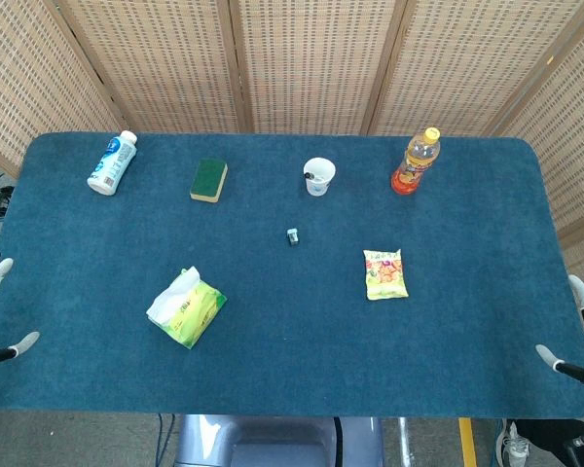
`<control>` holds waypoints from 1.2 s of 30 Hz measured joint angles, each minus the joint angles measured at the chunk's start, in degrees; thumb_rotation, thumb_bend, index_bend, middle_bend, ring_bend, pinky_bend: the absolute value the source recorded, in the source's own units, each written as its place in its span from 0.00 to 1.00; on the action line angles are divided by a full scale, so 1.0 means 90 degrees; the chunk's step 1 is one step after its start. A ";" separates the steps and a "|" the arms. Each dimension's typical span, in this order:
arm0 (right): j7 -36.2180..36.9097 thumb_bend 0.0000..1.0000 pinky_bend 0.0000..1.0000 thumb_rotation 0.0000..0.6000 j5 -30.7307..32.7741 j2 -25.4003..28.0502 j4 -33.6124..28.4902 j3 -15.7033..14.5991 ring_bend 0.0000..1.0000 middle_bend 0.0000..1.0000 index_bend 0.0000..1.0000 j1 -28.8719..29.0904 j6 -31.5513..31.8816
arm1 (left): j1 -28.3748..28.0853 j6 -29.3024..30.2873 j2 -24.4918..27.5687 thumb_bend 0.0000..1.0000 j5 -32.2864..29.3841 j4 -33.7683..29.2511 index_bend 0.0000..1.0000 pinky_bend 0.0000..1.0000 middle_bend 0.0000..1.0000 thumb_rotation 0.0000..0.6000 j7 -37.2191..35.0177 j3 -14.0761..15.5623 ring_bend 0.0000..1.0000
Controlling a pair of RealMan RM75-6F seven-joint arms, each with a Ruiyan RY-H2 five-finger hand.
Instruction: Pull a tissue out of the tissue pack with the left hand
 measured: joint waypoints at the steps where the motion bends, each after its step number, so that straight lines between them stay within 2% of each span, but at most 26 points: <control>1: 0.0001 0.00 0.00 1.00 0.0002 0.0002 -0.0002 0.0000 0.00 0.00 0.02 0.0000 -0.0002 | 0.0000 -0.0001 -0.0001 0.00 0.0001 0.0005 0.00 0.00 0.00 1.00 -0.0003 0.0001 0.00; 9: 0.0033 0.00 0.00 1.00 0.0002 0.0026 -0.0020 -0.0008 0.00 0.00 0.02 -0.0008 -0.0010 | -0.0060 -0.0078 -0.0055 0.00 0.0029 0.0065 0.00 0.00 0.00 1.00 0.0042 0.0001 0.00; 15: 0.0119 0.00 0.00 1.00 0.0008 0.0060 -0.0038 -0.0004 0.00 0.00 0.02 -0.0008 -0.0031 | -0.0367 -0.0225 -0.0151 0.00 0.0435 0.0376 0.00 0.00 0.00 1.00 0.0122 -0.0024 0.00; 19: 0.0112 0.00 0.00 1.00 0.0064 0.0062 -0.0046 0.0014 0.00 0.00 0.02 0.0016 -0.0088 | -0.0795 -0.0365 -0.0356 0.03 0.1096 0.0999 0.00 0.00 0.00 1.00 0.0209 -0.0015 0.00; 25: 0.0156 0.00 0.00 1.00 0.0216 0.0067 -0.0023 0.0062 0.00 0.00 0.02 0.0048 -0.0212 | -0.1862 -0.0660 -0.0934 0.13 0.2538 0.2456 0.00 0.00 0.00 1.00 0.0748 0.0039 0.00; 30: 0.0212 0.00 0.00 1.00 0.0247 0.0070 0.0002 0.0068 0.00 0.00 0.02 0.0075 -0.0282 | -0.2650 -0.1112 -0.1306 0.23 0.3109 0.3078 0.00 0.00 0.00 1.00 0.1314 0.0121 0.00; 36: 0.0311 0.00 0.00 1.00 0.0311 0.0087 0.0031 0.0093 0.00 0.00 0.02 0.0087 -0.0330 | -0.3142 -0.1277 -0.1637 0.28 0.3415 0.3504 0.00 0.00 0.00 1.00 0.1604 0.0231 0.00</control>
